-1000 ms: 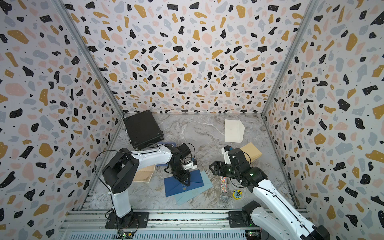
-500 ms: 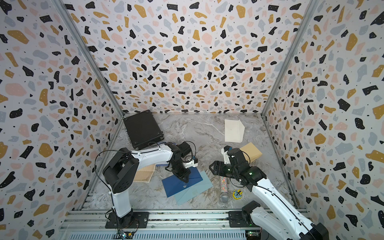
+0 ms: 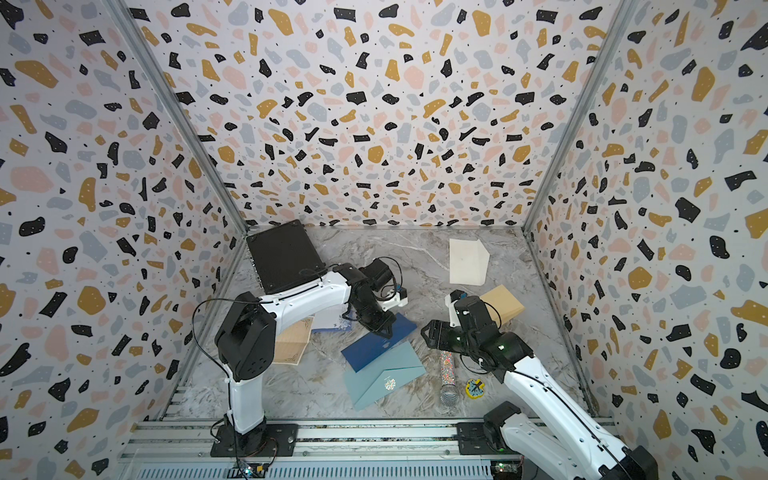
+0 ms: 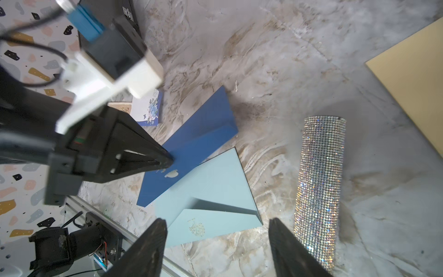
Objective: Take the letter paper out of the envelope
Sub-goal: Pick up the envelope from the envelope.
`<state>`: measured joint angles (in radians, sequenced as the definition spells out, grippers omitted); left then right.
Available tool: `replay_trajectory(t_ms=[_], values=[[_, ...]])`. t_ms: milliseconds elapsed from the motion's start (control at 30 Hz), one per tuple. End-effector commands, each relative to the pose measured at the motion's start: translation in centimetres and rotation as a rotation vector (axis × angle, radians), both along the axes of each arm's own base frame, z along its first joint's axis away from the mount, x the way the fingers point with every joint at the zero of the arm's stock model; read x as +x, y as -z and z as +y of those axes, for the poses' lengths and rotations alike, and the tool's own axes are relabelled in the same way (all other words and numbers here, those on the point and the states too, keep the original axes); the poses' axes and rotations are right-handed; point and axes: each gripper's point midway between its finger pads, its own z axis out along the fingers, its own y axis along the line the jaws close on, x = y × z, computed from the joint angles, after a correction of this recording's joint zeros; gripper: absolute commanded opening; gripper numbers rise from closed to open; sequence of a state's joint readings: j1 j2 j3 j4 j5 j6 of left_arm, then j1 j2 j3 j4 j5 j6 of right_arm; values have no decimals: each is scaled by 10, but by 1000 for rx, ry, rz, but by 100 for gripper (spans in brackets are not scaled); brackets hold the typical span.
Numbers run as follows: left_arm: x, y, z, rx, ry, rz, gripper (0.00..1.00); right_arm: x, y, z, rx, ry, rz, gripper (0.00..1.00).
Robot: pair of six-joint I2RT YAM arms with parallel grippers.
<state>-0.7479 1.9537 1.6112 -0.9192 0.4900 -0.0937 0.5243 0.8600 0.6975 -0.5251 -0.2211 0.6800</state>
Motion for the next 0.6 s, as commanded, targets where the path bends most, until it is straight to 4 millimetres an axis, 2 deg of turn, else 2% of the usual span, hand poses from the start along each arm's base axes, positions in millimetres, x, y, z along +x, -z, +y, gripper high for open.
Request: replay_trajectory(t_ms=[0,100,167,300,433,567], values=[[30,-42,-1,-55,-176,5,0,11,-28,-7,-25,21,-117,70],[62,-77,-9,-145,-329,-17,0,18,-45,-8,-20,10,-240,70],[83,-97,-9,-180,-460,-29,0,24,-64,-8,-19,-7,-360,71],[117,-128,-5,-285,-752,1,0,29,-95,-1,-70,-111,-599,74],[145,-155,18,-354,-1067,35,0,25,-109,13,-169,-265,-793,79],[166,-177,38,-472,-1265,126,0,21,-113,27,-250,-379,-917,82]])
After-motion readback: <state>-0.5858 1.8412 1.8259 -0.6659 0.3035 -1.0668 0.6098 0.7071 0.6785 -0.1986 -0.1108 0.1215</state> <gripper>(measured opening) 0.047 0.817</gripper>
